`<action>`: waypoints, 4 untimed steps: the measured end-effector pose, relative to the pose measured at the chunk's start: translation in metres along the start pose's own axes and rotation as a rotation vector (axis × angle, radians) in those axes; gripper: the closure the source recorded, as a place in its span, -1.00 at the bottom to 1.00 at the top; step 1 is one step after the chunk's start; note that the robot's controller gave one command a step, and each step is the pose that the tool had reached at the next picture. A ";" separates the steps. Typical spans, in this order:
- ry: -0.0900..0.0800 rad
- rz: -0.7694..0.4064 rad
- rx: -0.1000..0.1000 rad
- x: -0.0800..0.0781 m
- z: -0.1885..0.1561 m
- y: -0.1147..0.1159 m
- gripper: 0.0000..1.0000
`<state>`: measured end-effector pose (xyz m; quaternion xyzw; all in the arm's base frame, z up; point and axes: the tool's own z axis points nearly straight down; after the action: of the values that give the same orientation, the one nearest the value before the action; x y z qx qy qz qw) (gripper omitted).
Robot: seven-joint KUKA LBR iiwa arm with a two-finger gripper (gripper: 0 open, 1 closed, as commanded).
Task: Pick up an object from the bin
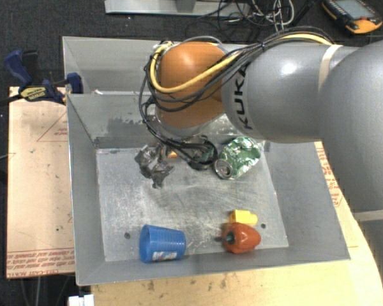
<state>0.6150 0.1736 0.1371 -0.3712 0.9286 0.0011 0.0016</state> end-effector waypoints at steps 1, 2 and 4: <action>0.001 -0.003 0.000 0.001 -0.021 0.003 1.00; -0.001 0.009 0.000 -0.001 -0.036 0.003 1.00; -0.001 0.029 0.000 -0.007 -0.032 -0.001 -1.00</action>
Offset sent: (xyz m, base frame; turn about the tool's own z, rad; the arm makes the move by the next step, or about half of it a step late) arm -0.0013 0.0024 0.0368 0.0085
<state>0.6207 0.1781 0.1695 -0.3576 0.9339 0.0012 0.0021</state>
